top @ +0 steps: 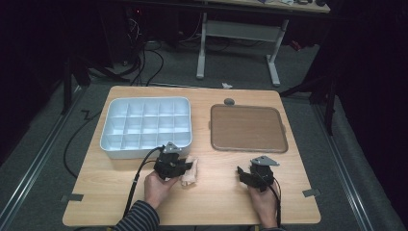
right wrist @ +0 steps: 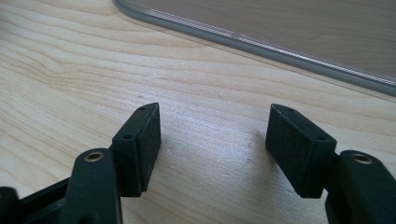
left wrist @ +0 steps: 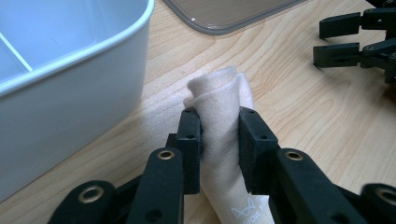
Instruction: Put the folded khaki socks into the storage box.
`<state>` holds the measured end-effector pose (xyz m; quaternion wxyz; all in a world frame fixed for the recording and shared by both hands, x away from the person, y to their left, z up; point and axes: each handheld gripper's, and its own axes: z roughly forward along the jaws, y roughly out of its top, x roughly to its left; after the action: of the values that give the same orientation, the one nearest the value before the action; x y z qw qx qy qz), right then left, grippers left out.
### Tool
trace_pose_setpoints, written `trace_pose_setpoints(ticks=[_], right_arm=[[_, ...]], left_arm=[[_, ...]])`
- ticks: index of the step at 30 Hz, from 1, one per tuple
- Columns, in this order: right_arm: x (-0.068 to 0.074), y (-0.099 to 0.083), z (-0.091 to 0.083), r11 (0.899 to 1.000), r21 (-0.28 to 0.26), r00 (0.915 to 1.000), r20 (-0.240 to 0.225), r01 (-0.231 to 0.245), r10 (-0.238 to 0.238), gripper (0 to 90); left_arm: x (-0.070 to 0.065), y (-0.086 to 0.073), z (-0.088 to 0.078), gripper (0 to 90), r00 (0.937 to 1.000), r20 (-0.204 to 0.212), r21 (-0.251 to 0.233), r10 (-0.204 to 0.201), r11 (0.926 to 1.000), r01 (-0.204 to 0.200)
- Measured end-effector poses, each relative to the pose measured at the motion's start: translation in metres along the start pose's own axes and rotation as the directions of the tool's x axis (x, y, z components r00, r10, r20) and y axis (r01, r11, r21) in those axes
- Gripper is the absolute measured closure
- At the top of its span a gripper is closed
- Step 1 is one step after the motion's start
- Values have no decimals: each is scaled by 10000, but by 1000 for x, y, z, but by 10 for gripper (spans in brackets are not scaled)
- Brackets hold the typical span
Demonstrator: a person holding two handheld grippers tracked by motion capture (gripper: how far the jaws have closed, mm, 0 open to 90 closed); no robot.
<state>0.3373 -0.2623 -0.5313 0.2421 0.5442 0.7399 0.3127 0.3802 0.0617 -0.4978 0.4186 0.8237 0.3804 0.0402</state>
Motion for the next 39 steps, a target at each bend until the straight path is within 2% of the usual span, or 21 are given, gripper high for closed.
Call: trace_pose_setpoints(ticks=[21, 34, 39], right_arm=[[0, 0, 0, 10000, 0, 10000, -10, 4, -4, 358], [0, 0, 0, 10000, 1, 10000, -11, 4, -4, 357], [0, 0, 0, 10000, -1, 10000, -14, 9, -9, 357]], left_arm=[[4, -4, -20, 725, 9999, 89, -313, -122, 9994, 125], [2, -9, -33, 725, 9988, -401, -240, 266, 9993, -276], [3, -11, -36, 725, 9984, -498, -195, 256, 9995, -266]])
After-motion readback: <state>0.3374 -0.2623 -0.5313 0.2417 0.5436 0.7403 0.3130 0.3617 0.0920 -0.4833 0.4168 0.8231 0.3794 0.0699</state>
